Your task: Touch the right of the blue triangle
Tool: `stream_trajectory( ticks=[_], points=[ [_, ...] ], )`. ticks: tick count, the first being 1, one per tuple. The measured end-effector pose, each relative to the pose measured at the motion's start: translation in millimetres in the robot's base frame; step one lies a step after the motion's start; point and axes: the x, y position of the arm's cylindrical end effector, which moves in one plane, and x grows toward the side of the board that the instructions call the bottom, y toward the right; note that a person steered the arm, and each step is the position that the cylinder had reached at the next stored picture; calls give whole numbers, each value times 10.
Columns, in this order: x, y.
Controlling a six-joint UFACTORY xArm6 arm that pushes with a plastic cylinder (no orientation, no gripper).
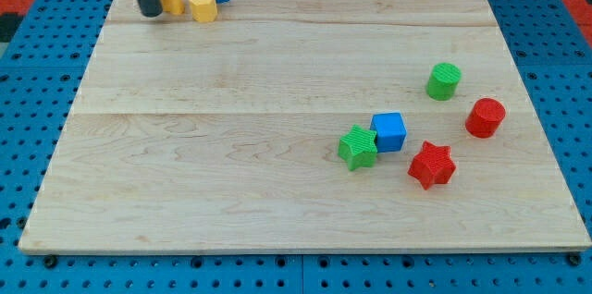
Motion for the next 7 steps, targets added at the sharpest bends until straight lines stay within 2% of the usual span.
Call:
stream_trajectory(
  ticks=[1,2,3,4,5,6,7],
  points=[
    [117,527],
    [117,794],
    [202,817],
    [441,1425],
    [-56,2334],
    [-579,2426],
    [-579,2241]
  ],
)
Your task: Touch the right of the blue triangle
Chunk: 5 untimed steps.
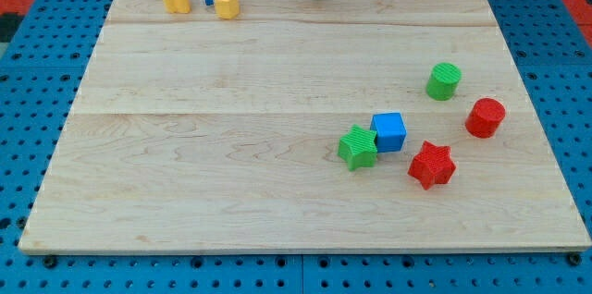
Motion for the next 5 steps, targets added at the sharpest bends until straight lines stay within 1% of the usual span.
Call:
stream_trajectory(
  ticks=[1,2,4,5],
  points=[
    [6,-65],
    [20,-754],
    [-6,-1084],
    [0,-1126]
  ],
)
